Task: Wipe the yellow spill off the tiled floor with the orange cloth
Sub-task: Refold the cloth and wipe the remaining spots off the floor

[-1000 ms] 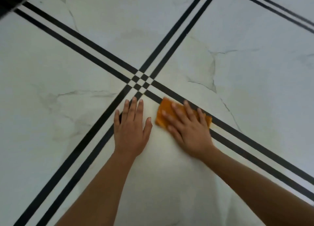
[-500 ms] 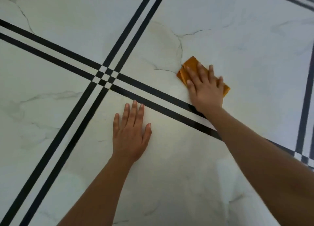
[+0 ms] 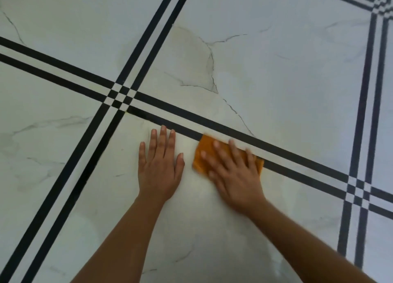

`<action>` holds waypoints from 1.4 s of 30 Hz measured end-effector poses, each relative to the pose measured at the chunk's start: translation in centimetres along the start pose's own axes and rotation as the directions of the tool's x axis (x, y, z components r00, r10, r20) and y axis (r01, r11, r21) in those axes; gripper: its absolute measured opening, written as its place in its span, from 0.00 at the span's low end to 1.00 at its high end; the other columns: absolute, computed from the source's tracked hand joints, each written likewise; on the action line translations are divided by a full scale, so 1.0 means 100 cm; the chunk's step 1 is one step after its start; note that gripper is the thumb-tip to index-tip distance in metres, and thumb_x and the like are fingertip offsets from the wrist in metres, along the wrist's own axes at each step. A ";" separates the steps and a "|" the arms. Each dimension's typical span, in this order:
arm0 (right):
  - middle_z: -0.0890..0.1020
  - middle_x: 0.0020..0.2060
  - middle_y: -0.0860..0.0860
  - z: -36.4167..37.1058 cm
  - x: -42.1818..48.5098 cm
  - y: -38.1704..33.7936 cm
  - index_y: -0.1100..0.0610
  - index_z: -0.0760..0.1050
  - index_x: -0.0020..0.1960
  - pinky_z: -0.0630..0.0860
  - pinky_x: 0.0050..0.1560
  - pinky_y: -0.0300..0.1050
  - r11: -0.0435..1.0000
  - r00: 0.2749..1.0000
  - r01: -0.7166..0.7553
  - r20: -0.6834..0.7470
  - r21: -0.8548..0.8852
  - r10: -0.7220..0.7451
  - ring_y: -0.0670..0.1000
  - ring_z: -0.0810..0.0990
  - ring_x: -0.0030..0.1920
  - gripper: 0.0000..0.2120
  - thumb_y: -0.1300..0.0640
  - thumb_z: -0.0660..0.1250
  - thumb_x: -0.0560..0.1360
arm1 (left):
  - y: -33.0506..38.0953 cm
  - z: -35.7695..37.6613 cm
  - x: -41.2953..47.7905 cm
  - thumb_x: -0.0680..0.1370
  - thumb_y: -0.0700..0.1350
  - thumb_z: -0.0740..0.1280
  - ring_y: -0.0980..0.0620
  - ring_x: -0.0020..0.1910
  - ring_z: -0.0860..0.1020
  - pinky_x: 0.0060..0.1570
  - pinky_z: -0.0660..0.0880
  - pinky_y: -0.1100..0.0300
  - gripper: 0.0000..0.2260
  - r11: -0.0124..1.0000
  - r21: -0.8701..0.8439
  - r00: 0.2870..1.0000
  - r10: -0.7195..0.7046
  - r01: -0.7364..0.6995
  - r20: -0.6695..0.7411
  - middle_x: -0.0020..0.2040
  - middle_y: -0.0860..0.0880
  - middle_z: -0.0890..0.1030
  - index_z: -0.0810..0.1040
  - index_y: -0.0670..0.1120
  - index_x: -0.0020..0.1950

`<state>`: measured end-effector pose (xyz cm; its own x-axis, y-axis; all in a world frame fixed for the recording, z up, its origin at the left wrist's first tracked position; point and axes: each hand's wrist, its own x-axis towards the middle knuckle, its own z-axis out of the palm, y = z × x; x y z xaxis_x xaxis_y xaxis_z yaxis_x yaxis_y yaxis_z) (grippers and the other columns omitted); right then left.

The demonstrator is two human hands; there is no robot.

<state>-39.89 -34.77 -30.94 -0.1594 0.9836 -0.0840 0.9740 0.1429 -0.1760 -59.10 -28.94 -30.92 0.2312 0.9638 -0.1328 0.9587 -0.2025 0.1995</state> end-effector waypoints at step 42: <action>0.51 0.76 0.44 0.016 0.034 -0.148 0.37 0.48 0.74 0.42 0.72 0.59 0.861 0.831 0.492 0.225 0.125 -0.508 0.53 0.43 0.75 0.23 0.39 0.40 0.79 | -0.112 -0.002 -0.157 0.80 0.53 0.47 0.44 0.75 0.55 0.71 0.51 0.47 0.28 0.818 -0.114 0.811 -0.574 0.564 -0.109 0.75 0.41 0.58 0.55 0.39 0.75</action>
<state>-55.15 -33.71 -30.15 -0.6635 0.7205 -0.2016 0.7404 0.5935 -0.3156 -73.51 -41.75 -30.91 -0.3810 0.9172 -0.1167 0.8958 0.3974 0.1990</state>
